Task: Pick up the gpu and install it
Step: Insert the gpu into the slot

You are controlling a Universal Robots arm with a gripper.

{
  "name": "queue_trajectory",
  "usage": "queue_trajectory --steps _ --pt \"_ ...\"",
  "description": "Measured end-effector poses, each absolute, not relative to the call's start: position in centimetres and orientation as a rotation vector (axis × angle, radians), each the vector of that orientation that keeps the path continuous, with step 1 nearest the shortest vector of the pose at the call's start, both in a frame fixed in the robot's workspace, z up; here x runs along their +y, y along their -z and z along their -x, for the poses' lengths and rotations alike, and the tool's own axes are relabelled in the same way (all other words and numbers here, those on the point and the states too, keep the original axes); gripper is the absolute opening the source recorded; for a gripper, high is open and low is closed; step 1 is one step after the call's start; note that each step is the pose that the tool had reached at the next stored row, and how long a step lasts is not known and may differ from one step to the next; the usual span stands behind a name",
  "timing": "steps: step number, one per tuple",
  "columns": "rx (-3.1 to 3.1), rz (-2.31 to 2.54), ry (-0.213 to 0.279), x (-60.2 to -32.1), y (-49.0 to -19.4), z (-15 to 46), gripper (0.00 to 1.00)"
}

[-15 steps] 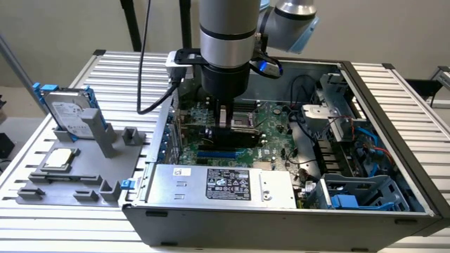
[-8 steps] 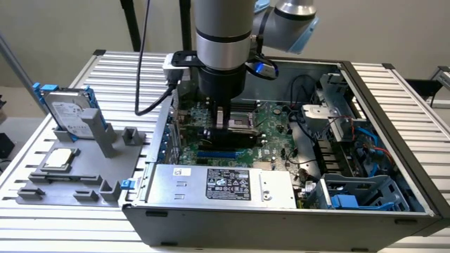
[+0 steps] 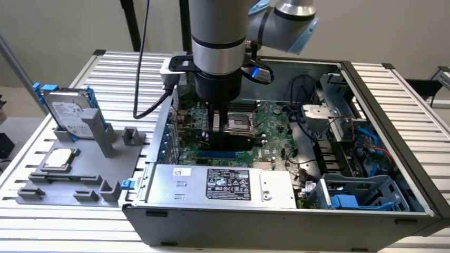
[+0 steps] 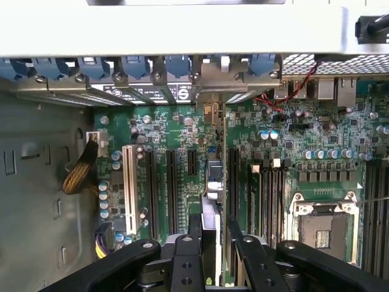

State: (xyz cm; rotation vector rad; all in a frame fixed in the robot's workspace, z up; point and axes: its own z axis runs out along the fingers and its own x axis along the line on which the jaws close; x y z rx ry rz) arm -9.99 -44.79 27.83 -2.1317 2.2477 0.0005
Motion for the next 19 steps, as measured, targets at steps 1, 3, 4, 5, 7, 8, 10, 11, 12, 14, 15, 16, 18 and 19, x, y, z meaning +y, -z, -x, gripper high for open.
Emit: queue_trajectory --steps 1,3,4,5,7,8,10,11,12,14,15,16,18,19 --pt "2.248 2.132 0.0 -44.79 -27.82 9.99 0.27" --pt "2.247 2.13 0.002 -44.79 -27.74 10.08 0.27" --pt "2.247 2.129 0.003 -44.78 -27.7 10.14 0.27" --pt "2.248 2.128 0.003 -44.78 -27.65 10.21 0.27" --pt "2.248 2.128 0.003 -44.78 -27.54 10.33 0.27" --pt "2.248 2.128 0.003 -44.78 -27.48 10.37 0.27" --pt "2.248 2.128 0.003 -44.79 -27.42 10.39 0.27" --pt "2.248 2.128 0.003 -44.79 -27.39 10.39 0.27" --pt "2.248 2.128 0.003 -44.78 -27.33 10.39 0.27" --pt "2.248 2.128 0.003 -44.78 -27.2 10.4 0.27" --pt "2.249 2.128 0.002 -44.78 -27.11 10.4 0.27" --pt "2.249 2.128 0.002 -44.78 -27.03 10.41 0.27" --pt "2.251 2.129 -0.001 -44.78 -26.89 10.41 0.27" --pt "2.253 2.13 -0.005 -44.78 -26.85 10.41 0.27"
